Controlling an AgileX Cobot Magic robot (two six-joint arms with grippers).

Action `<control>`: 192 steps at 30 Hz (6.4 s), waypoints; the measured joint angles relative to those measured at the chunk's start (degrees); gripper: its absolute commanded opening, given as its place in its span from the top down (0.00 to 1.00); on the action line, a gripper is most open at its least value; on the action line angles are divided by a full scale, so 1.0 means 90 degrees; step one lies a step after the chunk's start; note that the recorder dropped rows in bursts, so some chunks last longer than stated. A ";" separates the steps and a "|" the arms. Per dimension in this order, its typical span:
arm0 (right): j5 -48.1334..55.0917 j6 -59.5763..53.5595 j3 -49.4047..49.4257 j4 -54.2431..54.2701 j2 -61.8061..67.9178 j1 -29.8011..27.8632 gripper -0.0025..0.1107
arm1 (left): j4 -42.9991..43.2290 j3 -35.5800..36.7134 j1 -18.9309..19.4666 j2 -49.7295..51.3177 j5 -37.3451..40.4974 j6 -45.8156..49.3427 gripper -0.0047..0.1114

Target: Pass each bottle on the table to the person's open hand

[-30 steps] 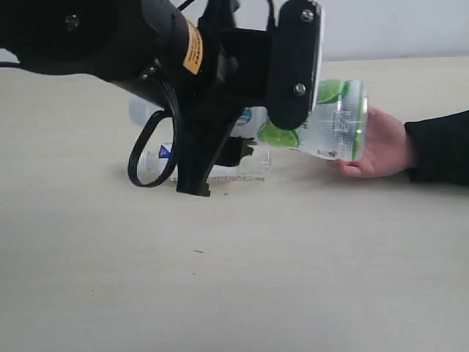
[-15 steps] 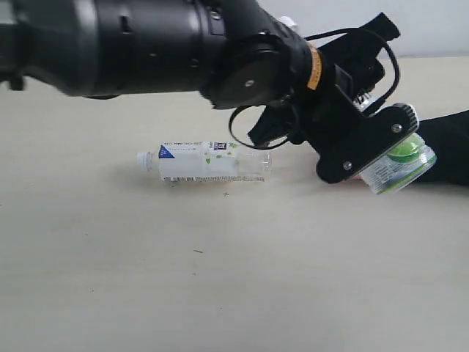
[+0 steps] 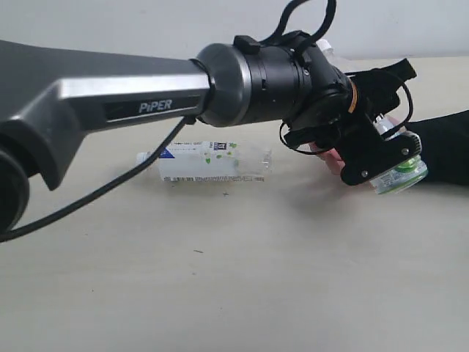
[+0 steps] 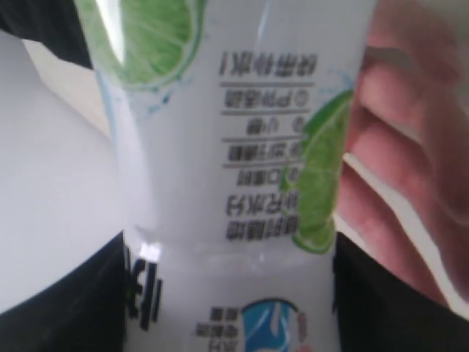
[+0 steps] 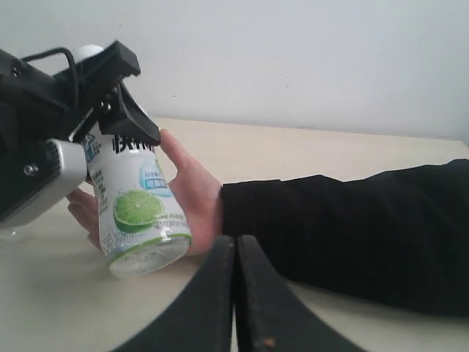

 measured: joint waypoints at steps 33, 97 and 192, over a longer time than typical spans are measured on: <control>0.0000 0.0000 0.0000 0.0000 0.0000 0.0000 0.98 | 0.0025 -0.0114 0.0122 0.0362 0.0000 -0.0208 0.30; 0.0000 0.0011 0.0000 0.0000 0.0000 0.0000 0.98 | -0.4823 0.4579 0.1259 -0.5247 -0.0739 -0.7767 0.95; 0.0000 0.0011 0.0000 0.0000 0.0000 0.0000 0.98 | -0.3098 1.0572 0.0797 -0.9856 -0.5953 -1.0078 0.95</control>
